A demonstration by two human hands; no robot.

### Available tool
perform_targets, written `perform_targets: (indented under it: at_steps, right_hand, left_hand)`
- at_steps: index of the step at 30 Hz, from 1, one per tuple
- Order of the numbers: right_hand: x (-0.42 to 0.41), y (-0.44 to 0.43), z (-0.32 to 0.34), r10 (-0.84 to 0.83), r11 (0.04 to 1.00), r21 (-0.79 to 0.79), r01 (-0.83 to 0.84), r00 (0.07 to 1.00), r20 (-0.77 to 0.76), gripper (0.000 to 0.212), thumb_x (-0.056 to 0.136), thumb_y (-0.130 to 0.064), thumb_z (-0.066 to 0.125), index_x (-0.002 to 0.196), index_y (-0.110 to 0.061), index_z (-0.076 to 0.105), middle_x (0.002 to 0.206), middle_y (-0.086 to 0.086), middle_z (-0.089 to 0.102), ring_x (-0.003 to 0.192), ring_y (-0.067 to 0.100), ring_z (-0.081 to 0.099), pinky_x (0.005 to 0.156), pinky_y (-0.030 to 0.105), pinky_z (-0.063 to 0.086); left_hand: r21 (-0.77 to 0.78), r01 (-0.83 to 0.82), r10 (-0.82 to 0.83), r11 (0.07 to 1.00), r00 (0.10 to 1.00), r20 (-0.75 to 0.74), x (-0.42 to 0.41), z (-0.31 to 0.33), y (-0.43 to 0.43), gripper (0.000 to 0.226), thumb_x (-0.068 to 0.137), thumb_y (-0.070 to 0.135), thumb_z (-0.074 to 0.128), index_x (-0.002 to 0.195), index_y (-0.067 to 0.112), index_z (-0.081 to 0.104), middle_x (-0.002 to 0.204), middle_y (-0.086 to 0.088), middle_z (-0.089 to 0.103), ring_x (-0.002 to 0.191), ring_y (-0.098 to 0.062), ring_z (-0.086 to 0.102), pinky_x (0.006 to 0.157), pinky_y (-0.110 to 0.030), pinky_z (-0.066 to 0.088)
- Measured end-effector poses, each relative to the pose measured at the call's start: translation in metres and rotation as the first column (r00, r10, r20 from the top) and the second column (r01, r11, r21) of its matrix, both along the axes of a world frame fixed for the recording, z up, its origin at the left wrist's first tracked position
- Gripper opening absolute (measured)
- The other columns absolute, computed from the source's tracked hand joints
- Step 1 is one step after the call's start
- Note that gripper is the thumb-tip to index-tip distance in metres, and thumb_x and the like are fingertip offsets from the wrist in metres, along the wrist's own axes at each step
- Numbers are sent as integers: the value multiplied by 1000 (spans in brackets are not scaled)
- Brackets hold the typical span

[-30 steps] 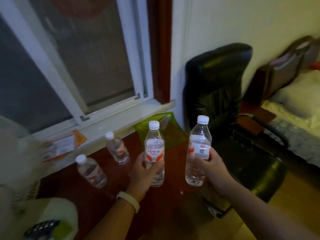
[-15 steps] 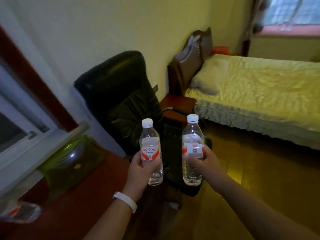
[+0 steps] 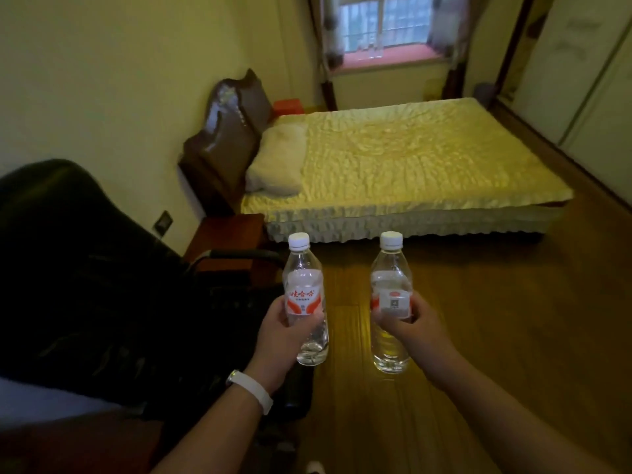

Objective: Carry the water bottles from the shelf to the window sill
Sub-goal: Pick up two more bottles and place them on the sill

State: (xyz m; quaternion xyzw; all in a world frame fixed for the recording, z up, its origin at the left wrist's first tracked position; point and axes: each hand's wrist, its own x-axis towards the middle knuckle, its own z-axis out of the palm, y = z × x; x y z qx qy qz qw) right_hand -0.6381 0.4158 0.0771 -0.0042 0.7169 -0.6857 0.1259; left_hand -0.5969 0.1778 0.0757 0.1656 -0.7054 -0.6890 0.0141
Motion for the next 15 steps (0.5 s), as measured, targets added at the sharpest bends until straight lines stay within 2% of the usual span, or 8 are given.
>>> perform_targets:
  at_steps: [3, 5, 9, 12, 15]
  right_hand:
    - [-15, 27, -7, -85, 996, 12, 85, 996, 25, 48, 71, -34, 84, 114, -29, 61, 105, -1, 73, 94, 15, 70, 77, 34, 57]
    - [-29, 41, -10, -132, 991, 22, 132, 990, 39, 52, 68, -38, 83, 114, -28, 61, 105, -1, 73, 95, 15, 70, 79, 35, 57]
    - [-64, 65, -14, -237, 971, 50, 235, 971, 41, 55, 66, -41, 82, 114, -27, 61, 104, -1, 73, 92, 10, 70, 73, 27, 55]
    - [-93, 80, -15, -313, 947, 83, 310, 949, 37, 46, 73, -32, 82, 113, -28, 61, 101, -2, 73, 88, 6, 70, 64, 20, 55]
    - [-124, 91, -9, -375, 920, 135, 367, 926, 36, 46, 71, -37, 81, 112, -31, 60, 99, -7, 73, 87, 4, 70, 64, 18, 53]
  left_hand:
    - [18, 93, -94, 995, 995, 16, -41, -6, 23, 41, 69, 39, 85, 106, 40, 67, 106, 11, 76, 94, -9, 73, 77, -30, 57]
    - [29, 149, -149, 988, 989, 22, -70, -13, 37, 42, 74, 37, 84, 111, 37, 66, 107, 11, 76, 96, -7, 73, 81, -34, 56]
    - [66, 265, -266, 962, 964, 9, -135, -25, 63, 44, 78, 31, 82, 118, 29, 62, 109, 11, 75, 98, -7, 72, 77, -26, 55]
    - [100, 329, -331, 939, 943, 5, -187, -28, 78, 47, 77, 28, 83, 118, 27, 61, 106, 10, 75, 93, -3, 71, 65, -17, 56]
    - [139, 382, -385, 914, 923, -3, -238, -30, 92, 52, 72, 29, 85, 117, 25, 61, 107, 5, 75, 94, -9, 72, 67, -21, 58]
